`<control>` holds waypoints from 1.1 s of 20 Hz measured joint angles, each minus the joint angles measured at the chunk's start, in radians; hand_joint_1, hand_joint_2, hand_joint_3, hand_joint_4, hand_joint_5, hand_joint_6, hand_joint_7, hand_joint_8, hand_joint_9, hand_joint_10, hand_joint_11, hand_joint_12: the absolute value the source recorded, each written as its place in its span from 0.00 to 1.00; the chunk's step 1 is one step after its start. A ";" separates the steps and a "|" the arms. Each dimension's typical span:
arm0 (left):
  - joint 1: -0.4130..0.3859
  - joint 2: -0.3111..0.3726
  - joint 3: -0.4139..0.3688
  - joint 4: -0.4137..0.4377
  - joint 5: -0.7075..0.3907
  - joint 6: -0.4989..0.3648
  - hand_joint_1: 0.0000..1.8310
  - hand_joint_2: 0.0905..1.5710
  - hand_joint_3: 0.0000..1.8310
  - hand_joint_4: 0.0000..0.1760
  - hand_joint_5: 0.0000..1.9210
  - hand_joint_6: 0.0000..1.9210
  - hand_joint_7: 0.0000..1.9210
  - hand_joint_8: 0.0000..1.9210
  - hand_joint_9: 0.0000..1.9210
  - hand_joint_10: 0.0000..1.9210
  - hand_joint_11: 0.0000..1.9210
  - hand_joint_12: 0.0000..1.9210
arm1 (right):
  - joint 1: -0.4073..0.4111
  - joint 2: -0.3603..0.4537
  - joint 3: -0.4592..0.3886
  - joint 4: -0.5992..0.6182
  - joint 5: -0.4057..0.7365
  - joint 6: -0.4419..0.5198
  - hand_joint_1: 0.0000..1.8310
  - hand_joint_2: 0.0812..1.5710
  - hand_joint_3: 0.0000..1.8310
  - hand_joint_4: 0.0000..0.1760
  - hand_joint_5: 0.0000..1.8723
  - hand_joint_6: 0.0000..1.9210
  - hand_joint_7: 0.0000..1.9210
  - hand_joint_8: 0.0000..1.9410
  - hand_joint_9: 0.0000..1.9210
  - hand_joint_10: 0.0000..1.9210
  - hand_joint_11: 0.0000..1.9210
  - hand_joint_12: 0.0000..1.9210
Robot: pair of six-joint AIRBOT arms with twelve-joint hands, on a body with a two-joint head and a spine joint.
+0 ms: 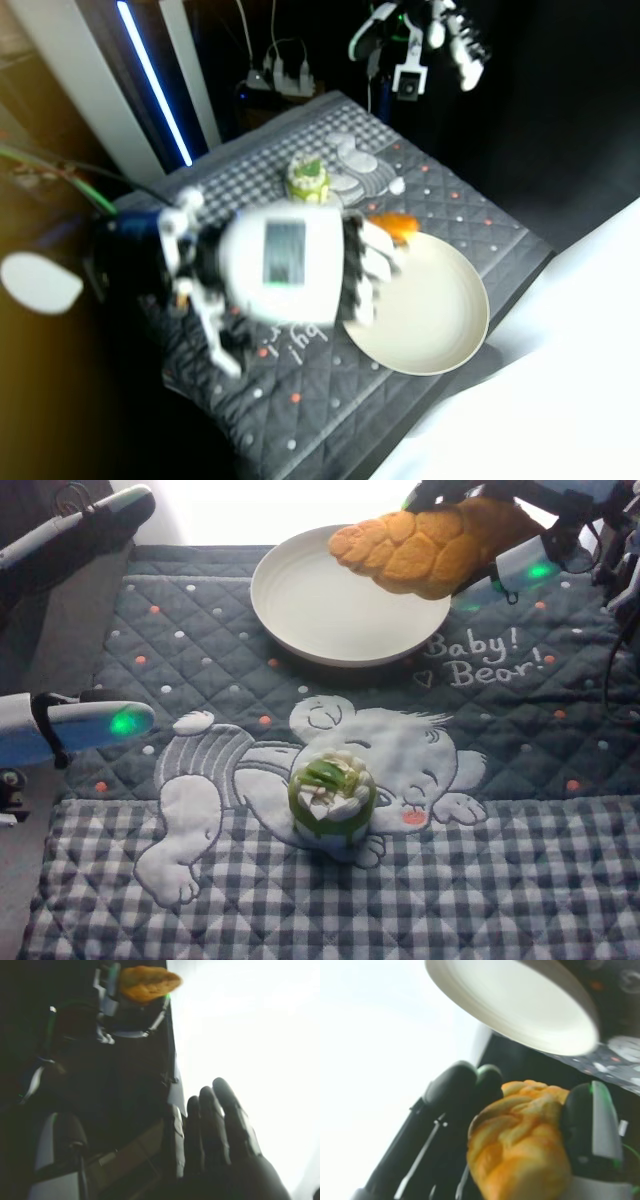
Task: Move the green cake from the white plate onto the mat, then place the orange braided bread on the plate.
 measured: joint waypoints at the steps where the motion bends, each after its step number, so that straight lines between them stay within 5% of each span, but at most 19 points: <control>1: 0.000 -0.005 0.002 -0.003 0.011 -0.002 0.42 0.60 0.00 0.60 0.08 0.00 0.08 0.00 0.12 0.00 0.00 0.39 | 0.000 -0.016 0.013 -0.003 -0.025 0.000 0.65 0.69 0.00 0.00 0.53 0.47 0.57 0.65 0.65 0.70 0.62 0.86; 3: -0.002 -0.015 0.012 0.004 0.016 -0.003 0.42 0.59 0.00 0.62 0.10 0.00 0.09 0.00 0.12 0.00 0.00 0.40 | 0.001 -0.050 0.047 -0.002 -0.045 0.001 0.64 0.70 0.00 0.00 0.52 0.51 0.52 0.82 0.60 0.91 0.60 0.96; 4: -0.002 -0.018 0.013 0.006 0.016 -0.003 0.42 0.59 0.00 0.67 0.10 0.00 0.11 0.01 0.13 0.01 0.00 0.40 | 0.008 -0.065 0.064 -0.002 -0.057 0.002 0.64 0.69 0.00 0.00 0.52 0.51 0.50 0.72 0.58 0.82 0.58 0.91; 5: -0.002 -0.019 0.016 0.008 0.017 -0.005 0.41 0.59 0.00 0.64 0.10 0.00 0.12 0.01 0.13 0.00 0.00 0.39 | 0.019 -0.090 0.093 -0.001 -0.077 0.004 0.64 0.69 0.00 0.00 0.53 0.50 0.48 0.88 0.57 0.95 0.60 0.98; 8: -0.002 -0.035 0.043 0.011 0.014 -0.032 0.34 0.66 0.01 0.68 0.07 0.00 0.09 0.00 0.12 0.00 0.00 0.34 | 0.050 -0.140 0.141 0.010 -0.090 0.007 0.64 0.70 0.00 0.00 0.51 0.52 0.46 0.79 0.53 0.91 0.56 0.98; 10: -0.008 -0.056 0.058 0.009 0.025 -0.041 0.33 0.61 0.00 0.83 0.09 0.00 0.11 0.00 0.13 0.00 0.00 0.36 | 0.050 -0.156 0.149 0.008 -0.100 0.009 0.67 0.73 0.00 0.00 0.46 0.59 0.45 0.66 0.50 0.85 0.51 0.96; 13: -0.012 -0.064 0.062 0.029 0.033 -0.052 0.32 0.61 0.00 0.70 0.07 0.00 0.09 0.00 0.13 0.00 0.00 0.34 | 0.050 -0.165 0.149 0.006 -0.115 0.011 0.66 0.75 0.00 0.00 0.44 0.50 0.44 0.77 0.53 0.84 0.56 0.95; 14: -0.013 -0.064 0.062 0.030 0.031 -0.054 0.34 0.61 0.00 0.65 0.08 0.00 0.10 0.00 0.13 0.00 0.00 0.34 | 0.050 -0.164 0.149 0.006 -0.115 0.011 0.67 0.76 0.00 0.00 0.41 0.55 0.45 0.74 0.49 0.68 0.49 0.87; 15: -0.013 -0.064 0.062 0.025 0.031 -0.054 0.34 0.62 0.00 0.60 0.06 0.00 0.08 0.00 0.12 0.00 0.00 0.32 | 0.050 -0.164 0.149 0.006 -0.115 0.011 0.71 0.74 0.00 0.00 0.37 0.25 0.43 0.69 0.42 0.82 0.46 0.97; 16: -0.013 -0.064 0.062 0.022 0.030 -0.054 0.34 0.61 0.00 0.61 0.05 0.00 0.08 0.00 0.12 0.00 0.00 0.34 | 0.050 -0.164 0.148 0.005 -0.116 0.011 0.66 0.67 0.00 0.00 0.33 0.08 0.34 0.69 0.41 0.91 0.47 0.99; 17: -0.013 -0.064 0.062 0.021 0.029 -0.054 0.35 0.62 0.00 0.66 0.05 0.00 0.07 0.00 0.11 0.00 0.00 0.35 | 0.050 -0.164 0.146 0.002 -0.116 0.012 0.54 0.62 0.00 0.46 0.18 0.02 0.20 0.32 0.23 0.53 0.22 0.83; 18: -0.013 -0.064 0.061 0.021 0.027 -0.054 0.33 0.62 0.00 0.64 0.05 0.00 0.06 0.00 0.11 0.00 0.00 0.37 | 0.050 -0.163 0.140 -0.011 -0.117 0.015 0.50 0.58 0.00 0.89 0.09 0.00 0.16 0.09 0.20 0.23 0.10 0.63; 19: -0.013 -0.064 0.061 0.021 0.026 -0.054 0.33 0.61 0.00 0.64 0.05 0.00 0.06 0.00 0.11 0.00 0.01 0.38 | 0.050 -0.163 0.131 -0.015 -0.117 0.018 0.48 0.54 0.00 0.98 0.02 0.00 0.13 0.02 0.17 0.07 0.05 0.48; 20: -0.013 -0.064 0.061 0.022 0.026 -0.055 0.33 0.63 0.00 0.67 0.05 0.00 0.06 0.00 0.11 0.00 0.01 0.38 | 0.050 -0.164 0.123 -0.020 -0.112 0.021 0.47 0.52 0.00 1.00 0.00 0.00 0.08 0.00 0.13 0.02 0.02 0.40; 22: -0.013 -0.064 0.056 0.018 0.021 -0.055 0.32 0.64 0.00 0.71 0.06 0.01 0.07 0.00 0.11 0.00 0.00 0.38 | 0.050 -0.163 0.104 -0.032 -0.090 0.021 0.46 0.48 0.00 1.00 0.00 0.00 0.03 0.00 0.05 0.00 0.00 0.28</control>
